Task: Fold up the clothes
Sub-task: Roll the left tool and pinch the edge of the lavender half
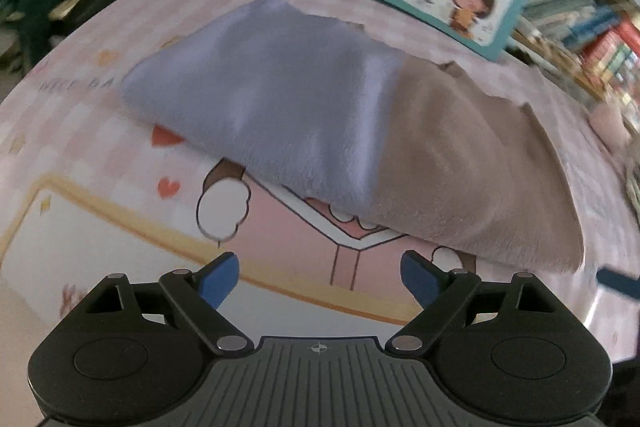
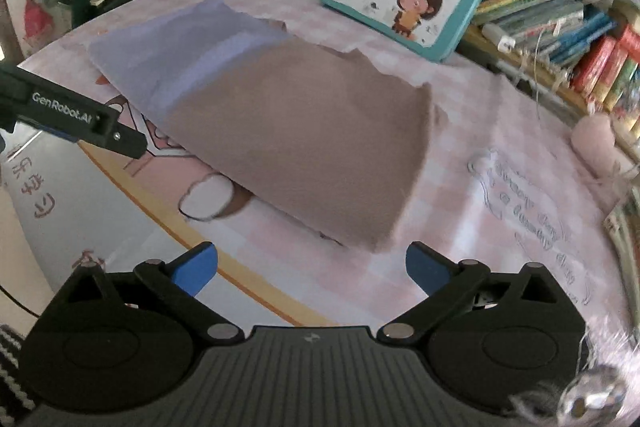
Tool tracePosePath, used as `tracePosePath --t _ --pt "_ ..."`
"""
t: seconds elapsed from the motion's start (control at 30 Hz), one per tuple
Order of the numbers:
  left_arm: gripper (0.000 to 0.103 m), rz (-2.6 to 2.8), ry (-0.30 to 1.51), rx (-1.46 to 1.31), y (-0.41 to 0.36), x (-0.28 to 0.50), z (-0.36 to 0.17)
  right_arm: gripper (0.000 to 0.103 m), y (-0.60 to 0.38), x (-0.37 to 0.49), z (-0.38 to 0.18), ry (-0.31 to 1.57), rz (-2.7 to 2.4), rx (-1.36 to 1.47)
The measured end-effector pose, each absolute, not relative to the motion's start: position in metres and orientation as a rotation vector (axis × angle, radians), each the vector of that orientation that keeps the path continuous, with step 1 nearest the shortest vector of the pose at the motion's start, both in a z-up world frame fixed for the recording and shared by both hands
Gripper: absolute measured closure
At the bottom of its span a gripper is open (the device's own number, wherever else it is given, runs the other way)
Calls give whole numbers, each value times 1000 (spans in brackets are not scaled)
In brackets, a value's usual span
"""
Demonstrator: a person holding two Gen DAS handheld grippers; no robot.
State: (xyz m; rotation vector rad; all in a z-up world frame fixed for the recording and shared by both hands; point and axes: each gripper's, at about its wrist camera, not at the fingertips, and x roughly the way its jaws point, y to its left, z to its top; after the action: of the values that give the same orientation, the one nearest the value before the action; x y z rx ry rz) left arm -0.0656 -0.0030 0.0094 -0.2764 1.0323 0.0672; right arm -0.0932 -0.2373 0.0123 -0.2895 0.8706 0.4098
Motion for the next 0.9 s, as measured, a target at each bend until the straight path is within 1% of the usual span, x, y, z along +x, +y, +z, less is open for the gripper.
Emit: tracePosePath --t 0.1,0.27,0.33,0.43,0.6,0.67,0.77,0.83,0.9 --pt "13 99 1014 -379 1 -74 14 1 -247 -93 9 889 447 -268" --pt "13 183 958 -675 40 -72 9 1 -248 -98 9 862 497 -299" --pt "15 233 915 -830 61 -71 2 1 -251 -97 12 843 488 -299" --pt "15 294 842 -1017 85 -68 -9 1 -256 -95 17 831 465 -278" --pt "17 362 700 -1215 114 -64 -23 1 -258 -87 16 855 438 -221" --pt "21 374 661 -1273 123 -59 -30 1 -254 -86 16 857 436 -217" --pt "39 369 653 -1317 135 -48 -39 1 -245 -87 17 854 444 -229" --pt "56 376 659 -1309 139 -39 -41 1 -241 -87 17 851 447 -240" --pt "62 371 654 -1312 143 -32 -44 1 -237 -86 17 848 442 -245"
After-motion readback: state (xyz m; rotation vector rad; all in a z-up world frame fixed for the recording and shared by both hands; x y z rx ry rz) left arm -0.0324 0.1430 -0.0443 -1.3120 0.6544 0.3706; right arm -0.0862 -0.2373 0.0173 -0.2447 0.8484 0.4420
